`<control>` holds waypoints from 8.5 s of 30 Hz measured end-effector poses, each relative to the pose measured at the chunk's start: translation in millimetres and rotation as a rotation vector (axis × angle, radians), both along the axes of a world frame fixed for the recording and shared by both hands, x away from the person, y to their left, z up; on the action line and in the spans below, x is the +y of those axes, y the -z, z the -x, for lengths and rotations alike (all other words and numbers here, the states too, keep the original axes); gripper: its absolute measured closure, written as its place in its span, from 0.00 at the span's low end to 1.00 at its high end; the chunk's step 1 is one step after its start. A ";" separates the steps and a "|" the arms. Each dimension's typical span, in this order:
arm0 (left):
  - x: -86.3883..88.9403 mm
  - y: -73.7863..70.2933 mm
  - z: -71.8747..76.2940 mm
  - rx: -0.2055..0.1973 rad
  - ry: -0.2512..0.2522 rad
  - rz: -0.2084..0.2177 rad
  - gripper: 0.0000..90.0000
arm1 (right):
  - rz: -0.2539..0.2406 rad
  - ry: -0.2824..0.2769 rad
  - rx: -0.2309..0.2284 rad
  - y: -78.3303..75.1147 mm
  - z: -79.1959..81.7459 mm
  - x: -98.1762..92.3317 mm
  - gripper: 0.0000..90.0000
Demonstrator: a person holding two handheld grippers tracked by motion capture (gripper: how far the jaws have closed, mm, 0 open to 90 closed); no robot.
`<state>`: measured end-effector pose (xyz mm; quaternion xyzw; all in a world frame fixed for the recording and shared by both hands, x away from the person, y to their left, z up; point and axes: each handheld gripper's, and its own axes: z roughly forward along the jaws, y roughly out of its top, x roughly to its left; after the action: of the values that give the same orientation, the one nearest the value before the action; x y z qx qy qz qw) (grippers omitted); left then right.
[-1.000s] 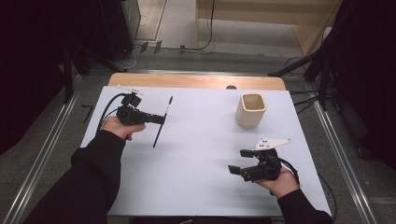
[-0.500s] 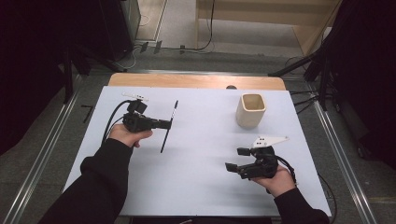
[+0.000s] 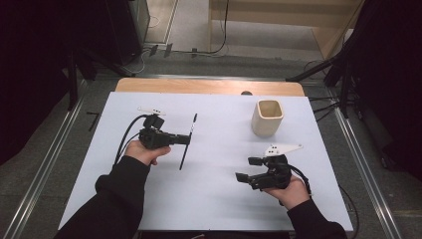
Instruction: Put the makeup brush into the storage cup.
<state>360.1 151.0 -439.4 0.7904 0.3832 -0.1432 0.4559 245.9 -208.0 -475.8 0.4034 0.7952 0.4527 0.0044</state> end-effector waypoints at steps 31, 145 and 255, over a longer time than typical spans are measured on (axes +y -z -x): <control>-25.0 10.7 34.1 -0.037 -0.035 0.042 0.95 | -0.020 0.024 0.033 -1.7 -6.2 19.8 0.20; -60.6 23.9 57.9 -0.065 -0.111 0.118 0.95 | -0.237 0.098 0.245 11.4 -28.1 79.2 0.96; 4.1 20.0 66.0 -0.259 0.117 -0.259 0.37 | -0.158 0.104 0.274 11.8 -36.3 58.3 0.96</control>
<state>294.1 155.1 -459.3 0.8752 0.2900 -0.0163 0.3868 282.2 -149.7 -487.6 0.5010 0.7283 0.4537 -0.1125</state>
